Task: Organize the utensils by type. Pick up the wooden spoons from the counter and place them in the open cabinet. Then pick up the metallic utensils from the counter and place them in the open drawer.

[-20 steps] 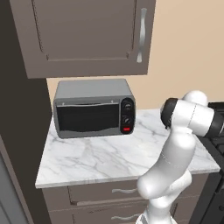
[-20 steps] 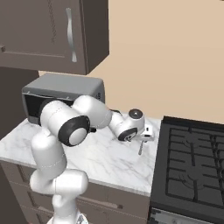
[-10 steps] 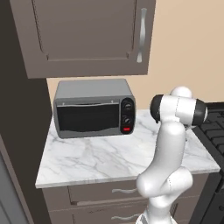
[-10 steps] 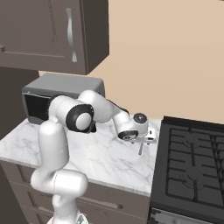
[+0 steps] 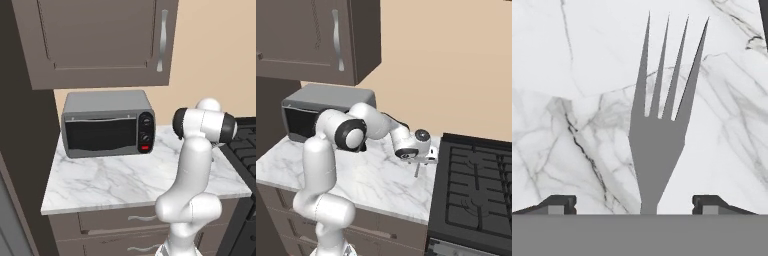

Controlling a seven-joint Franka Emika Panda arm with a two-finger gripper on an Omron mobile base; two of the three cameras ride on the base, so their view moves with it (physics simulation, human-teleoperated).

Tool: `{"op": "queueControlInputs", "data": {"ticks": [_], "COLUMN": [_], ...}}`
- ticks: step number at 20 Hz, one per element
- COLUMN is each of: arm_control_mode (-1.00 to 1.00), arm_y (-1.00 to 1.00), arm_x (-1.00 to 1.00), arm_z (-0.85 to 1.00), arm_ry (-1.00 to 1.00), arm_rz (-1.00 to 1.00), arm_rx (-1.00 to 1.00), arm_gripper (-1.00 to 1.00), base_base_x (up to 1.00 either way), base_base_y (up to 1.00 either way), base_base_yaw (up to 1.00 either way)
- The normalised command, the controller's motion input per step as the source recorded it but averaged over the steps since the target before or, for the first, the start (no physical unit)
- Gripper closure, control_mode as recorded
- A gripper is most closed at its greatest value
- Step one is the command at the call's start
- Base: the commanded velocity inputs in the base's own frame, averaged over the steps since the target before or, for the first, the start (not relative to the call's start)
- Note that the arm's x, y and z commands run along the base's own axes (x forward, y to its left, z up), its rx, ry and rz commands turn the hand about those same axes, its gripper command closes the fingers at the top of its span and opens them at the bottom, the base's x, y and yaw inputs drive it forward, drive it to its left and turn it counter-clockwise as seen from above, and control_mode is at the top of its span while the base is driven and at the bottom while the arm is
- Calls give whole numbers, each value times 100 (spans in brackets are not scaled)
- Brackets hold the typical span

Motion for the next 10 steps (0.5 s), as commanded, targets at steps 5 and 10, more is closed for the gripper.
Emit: {"op": "queueControlInputs", "data": {"ticks": [5,10], "arm_control_mode": [-100,-100], "arm_y": [1,5], "arm_x": [13,1], "arm_z": [-30,-31], "arm_ry": [0,1], "arm_rz": [0,0], "arm_rx": [0,0], "arm_gripper": [100,100], "base_base_x": [0,0], "base_base_y": [0,0], "base_base_yaw": [0,0]}}
